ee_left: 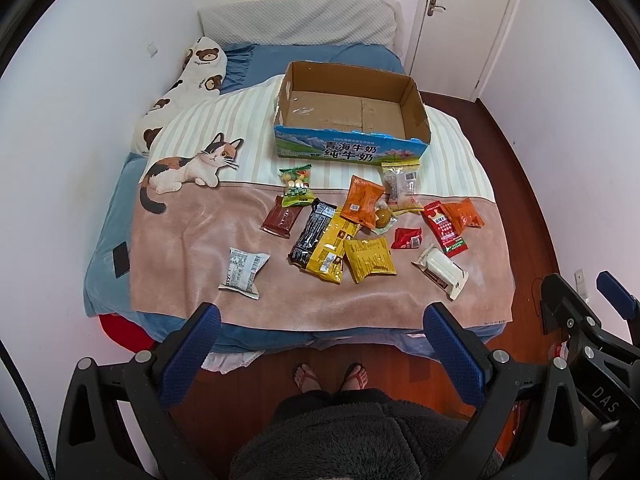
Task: Organize snacks
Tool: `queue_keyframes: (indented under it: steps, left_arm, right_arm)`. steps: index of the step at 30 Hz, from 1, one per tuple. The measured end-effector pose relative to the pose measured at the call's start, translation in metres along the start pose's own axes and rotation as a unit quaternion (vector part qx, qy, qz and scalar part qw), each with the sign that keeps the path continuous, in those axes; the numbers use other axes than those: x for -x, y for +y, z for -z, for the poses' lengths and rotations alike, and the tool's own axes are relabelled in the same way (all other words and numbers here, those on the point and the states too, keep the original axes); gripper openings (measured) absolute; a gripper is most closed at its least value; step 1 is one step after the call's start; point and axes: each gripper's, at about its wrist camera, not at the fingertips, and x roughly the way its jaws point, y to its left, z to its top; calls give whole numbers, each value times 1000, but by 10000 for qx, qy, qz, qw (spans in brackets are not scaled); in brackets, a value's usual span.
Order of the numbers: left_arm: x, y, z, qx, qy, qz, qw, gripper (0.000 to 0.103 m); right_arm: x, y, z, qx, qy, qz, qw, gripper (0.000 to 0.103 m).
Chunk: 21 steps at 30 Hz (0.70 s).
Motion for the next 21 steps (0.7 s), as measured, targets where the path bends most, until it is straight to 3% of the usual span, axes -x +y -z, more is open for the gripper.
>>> queue_keyframes:
  steps: [21]
  left_arm:
    - [2, 6, 0, 15, -12, 7, 10000, 103]
  right_arm:
    - [1, 5, -2, -6, -18, 0, 10000, 103]
